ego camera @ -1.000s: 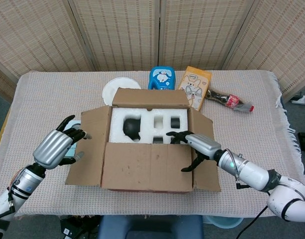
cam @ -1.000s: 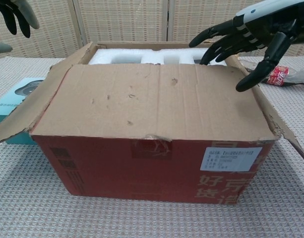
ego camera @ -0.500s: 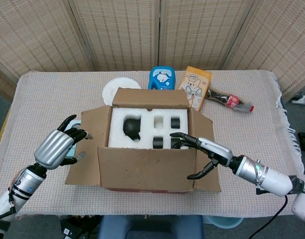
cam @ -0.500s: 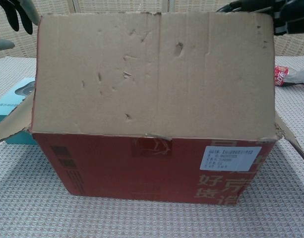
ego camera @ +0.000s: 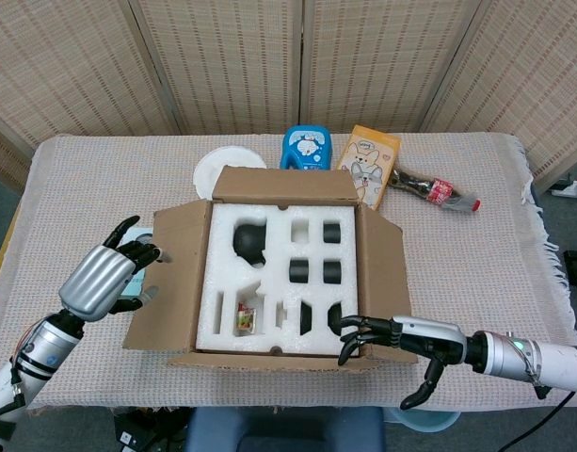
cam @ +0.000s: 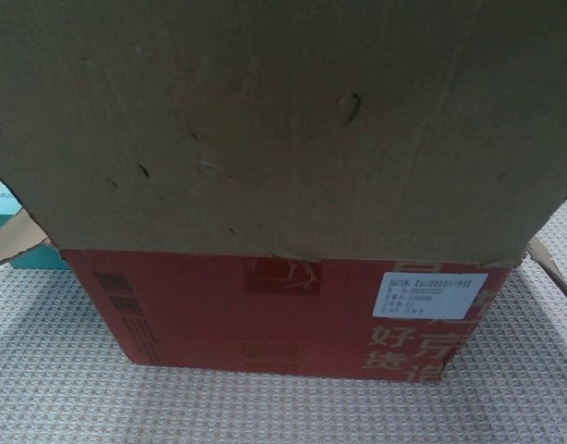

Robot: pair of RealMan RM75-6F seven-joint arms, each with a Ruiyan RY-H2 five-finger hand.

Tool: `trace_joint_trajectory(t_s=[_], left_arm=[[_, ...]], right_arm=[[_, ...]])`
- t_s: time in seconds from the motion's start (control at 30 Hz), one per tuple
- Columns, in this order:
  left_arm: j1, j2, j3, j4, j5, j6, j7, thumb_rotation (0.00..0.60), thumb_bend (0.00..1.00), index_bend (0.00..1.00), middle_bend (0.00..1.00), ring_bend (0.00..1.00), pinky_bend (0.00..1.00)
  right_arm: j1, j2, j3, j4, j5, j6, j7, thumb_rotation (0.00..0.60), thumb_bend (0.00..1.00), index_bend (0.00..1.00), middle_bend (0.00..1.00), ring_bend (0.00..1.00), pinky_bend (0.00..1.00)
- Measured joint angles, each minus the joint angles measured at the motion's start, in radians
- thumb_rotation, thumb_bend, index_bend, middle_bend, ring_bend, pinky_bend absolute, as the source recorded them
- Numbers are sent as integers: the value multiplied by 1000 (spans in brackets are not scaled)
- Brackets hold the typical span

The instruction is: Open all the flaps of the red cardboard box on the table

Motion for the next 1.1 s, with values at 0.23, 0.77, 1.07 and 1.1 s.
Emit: trace_joint_trajectory(t_s=[0.23, 0.77, 1.07, 1.1], left_arm=[[4, -1, -1, 1, -3, 5, -1, 600, 381, 373, 421, 409, 0], [40, -9, 0, 36, -34, 46, -28, 600, 383, 373, 421, 409, 0], [119, -46, 8, 123, -136, 116, -55, 600, 402, 348, 401, 380, 0], [131, -52, 11, 136, -145, 129, -47, 600, 403, 342, 395, 374, 0]], right_arm=[[21, 6, -58, -22, -12, 17, -42, 600, 138, 0, 272, 179, 0], [-25, 69, -80, -127, 97, -35, -474, 600, 138, 0, 189, 162, 0], [-193, 97, -17, -226, 334, -93, -1201, 600, 137, 0, 72, 68, 0], [-217, 94, -9, -230, 364, -92, -1271, 600, 137, 0, 65, 64, 0]])
